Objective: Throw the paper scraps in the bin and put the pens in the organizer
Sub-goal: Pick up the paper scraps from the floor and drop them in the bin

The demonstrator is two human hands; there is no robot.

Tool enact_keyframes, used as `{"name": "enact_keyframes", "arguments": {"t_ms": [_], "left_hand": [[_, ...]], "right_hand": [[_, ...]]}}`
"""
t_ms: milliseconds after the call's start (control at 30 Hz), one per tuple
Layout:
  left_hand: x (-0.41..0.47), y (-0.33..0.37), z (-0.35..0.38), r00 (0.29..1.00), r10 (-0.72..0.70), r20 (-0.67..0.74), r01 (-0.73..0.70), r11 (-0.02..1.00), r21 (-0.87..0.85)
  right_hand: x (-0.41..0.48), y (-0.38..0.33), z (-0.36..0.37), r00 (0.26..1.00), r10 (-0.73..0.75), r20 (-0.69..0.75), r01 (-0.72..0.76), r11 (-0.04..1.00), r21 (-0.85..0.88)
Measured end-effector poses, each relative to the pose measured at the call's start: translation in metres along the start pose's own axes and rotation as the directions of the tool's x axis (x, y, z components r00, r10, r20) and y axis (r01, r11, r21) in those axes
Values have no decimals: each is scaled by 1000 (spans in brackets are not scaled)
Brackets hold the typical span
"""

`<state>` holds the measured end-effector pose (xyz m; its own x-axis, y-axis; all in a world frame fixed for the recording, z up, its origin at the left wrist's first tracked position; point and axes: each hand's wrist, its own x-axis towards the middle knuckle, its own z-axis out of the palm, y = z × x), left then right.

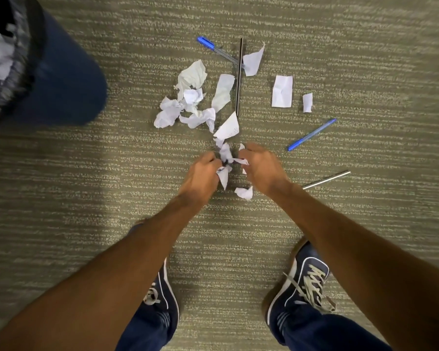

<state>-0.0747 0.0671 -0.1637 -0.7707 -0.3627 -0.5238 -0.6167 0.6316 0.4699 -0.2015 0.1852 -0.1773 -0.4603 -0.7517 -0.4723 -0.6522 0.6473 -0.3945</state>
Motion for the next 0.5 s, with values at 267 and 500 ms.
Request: {"name": "enact_keyframes", "arguments": {"t_ms": [267, 500], "left_hand": [[-23, 12, -35, 988, -72, -139, 51, 988, -149], [-64, 23, -123, 930, -142, -339, 53, 964, -260]], "right_hand": [[-23, -12, -34, 941, 337, 9, -300, 826, 477], [-44, -77, -115, 915, 393, 92, -290, 482, 826]]}}
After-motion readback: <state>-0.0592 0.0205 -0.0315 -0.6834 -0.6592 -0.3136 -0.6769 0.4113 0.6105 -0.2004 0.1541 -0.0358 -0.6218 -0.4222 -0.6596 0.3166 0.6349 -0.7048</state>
